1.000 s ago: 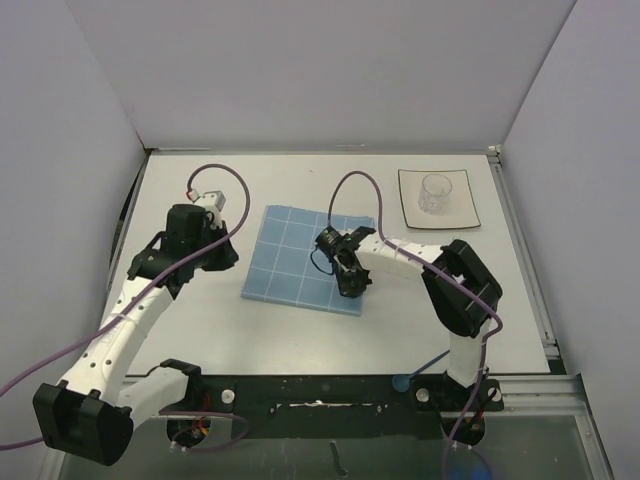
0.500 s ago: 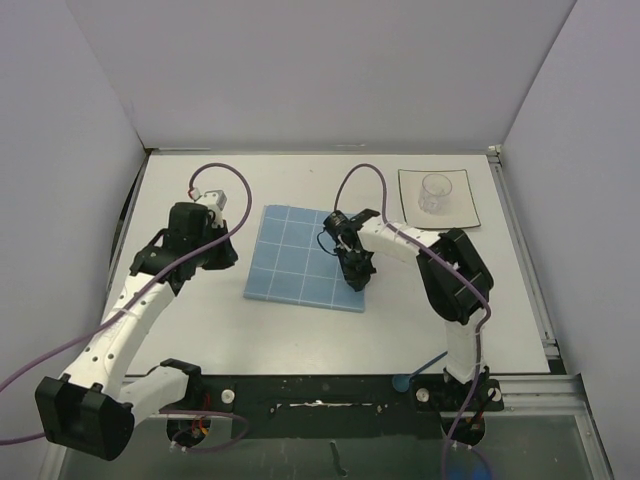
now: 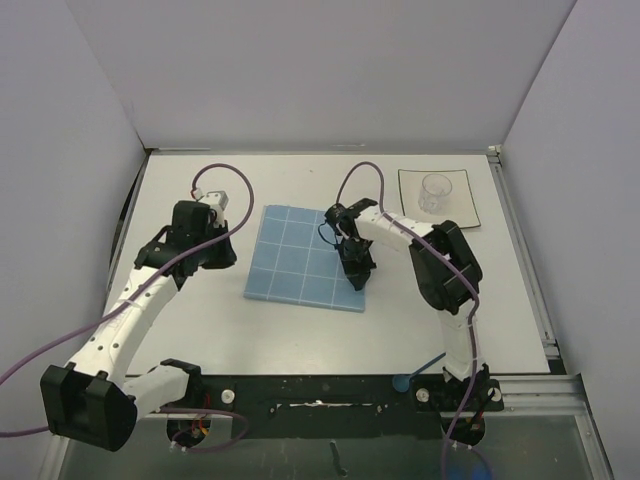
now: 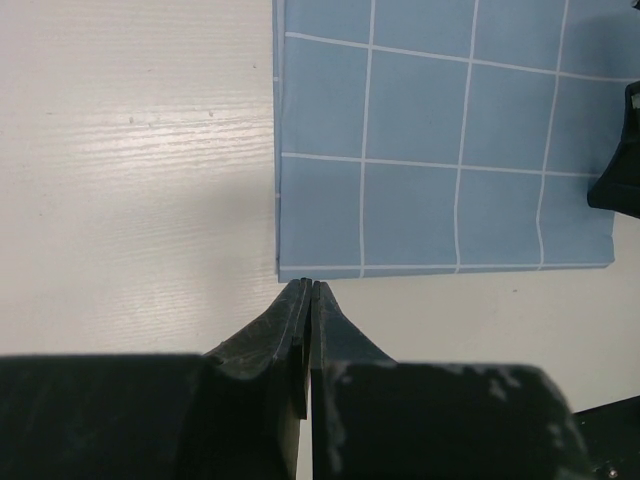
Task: Set the dinner table for one person
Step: Adjust the napkin at the center of the board, then pick up the cup at the center of the board, then place the cup at the center of the board.
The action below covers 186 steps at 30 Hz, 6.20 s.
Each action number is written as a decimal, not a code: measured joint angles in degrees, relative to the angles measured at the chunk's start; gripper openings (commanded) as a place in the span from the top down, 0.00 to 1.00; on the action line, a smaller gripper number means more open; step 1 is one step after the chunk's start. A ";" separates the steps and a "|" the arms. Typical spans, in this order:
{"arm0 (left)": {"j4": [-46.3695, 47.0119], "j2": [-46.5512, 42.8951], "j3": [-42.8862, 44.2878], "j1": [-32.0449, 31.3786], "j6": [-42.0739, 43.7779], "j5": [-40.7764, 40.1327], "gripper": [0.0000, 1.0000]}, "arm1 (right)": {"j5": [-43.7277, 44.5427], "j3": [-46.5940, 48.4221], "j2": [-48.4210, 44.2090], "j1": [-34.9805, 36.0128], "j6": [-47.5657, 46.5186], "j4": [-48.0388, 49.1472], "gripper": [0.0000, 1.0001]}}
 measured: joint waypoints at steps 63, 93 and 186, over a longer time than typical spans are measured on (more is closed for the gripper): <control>2.67 3.02 7.39 0.07 1.46 6.97 0.24 | 5.81 43.76 7.26 -27.47 -17.53 -0.76 0.41; 3.34 5.88 7.26 0.37 1.60 7.04 0.25 | -0.09 37.11 10.84 -34.58 -17.03 2.25 0.48; 5.25 1.55 4.57 1.14 0.31 9.88 0.27 | 8.39 -20.22 -24.46 -17.31 -2.69 8.74 0.84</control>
